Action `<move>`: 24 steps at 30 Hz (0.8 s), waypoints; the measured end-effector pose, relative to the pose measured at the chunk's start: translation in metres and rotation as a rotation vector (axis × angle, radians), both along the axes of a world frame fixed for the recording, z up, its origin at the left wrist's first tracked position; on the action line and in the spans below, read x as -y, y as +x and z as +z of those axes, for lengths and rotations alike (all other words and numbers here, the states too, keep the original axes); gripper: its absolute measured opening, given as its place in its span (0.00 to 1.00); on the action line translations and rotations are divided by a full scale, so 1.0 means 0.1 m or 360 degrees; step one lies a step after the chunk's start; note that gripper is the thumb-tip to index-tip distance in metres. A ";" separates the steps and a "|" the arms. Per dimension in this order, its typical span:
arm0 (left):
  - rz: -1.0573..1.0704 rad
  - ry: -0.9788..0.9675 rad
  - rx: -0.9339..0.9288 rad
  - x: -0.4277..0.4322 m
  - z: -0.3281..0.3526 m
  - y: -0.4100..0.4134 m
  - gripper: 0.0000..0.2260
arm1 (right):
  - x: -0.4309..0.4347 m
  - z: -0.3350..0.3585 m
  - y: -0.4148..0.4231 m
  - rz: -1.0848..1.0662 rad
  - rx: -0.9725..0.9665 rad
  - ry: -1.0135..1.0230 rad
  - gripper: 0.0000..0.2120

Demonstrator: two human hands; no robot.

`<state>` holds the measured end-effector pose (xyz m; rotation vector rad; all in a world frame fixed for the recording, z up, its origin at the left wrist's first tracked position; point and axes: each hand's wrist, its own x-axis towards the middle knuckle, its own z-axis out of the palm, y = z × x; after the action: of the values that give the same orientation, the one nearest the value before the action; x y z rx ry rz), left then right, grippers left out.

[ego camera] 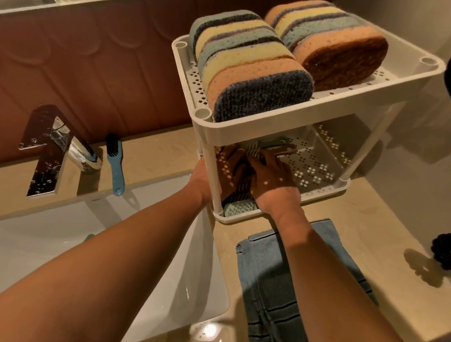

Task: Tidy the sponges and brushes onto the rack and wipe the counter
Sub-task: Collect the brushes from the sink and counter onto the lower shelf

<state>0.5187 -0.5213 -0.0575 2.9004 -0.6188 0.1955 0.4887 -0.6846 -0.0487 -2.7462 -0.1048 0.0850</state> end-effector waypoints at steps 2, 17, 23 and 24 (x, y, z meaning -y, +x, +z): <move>-0.0023 -0.0186 0.0021 -0.02 0.01 -0.03 0.25 | -0.01 0.00 0.02 0.0026 0.0004 -0.0042 0.25; -0.0069 0.0070 -0.0052 -0.43 0.48 -0.58 0.21 | -0.17 0.49 -0.54 0.0160 0.0276 -0.0476 0.10; -0.0035 0.0302 -0.0029 -0.67 0.58 -1.23 0.25 | -0.34 0.80 -0.92 0.0374 0.0506 -0.0724 0.14; -0.0013 0.0305 -0.0037 -0.72 0.60 -1.33 0.25 | -0.40 0.82 -0.98 0.0395 0.0518 -0.0727 0.15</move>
<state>0.3855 -0.4495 0.0024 3.0778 -0.6807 0.1064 0.3906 -0.6443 0.0338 -3.1624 -0.5806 -0.3098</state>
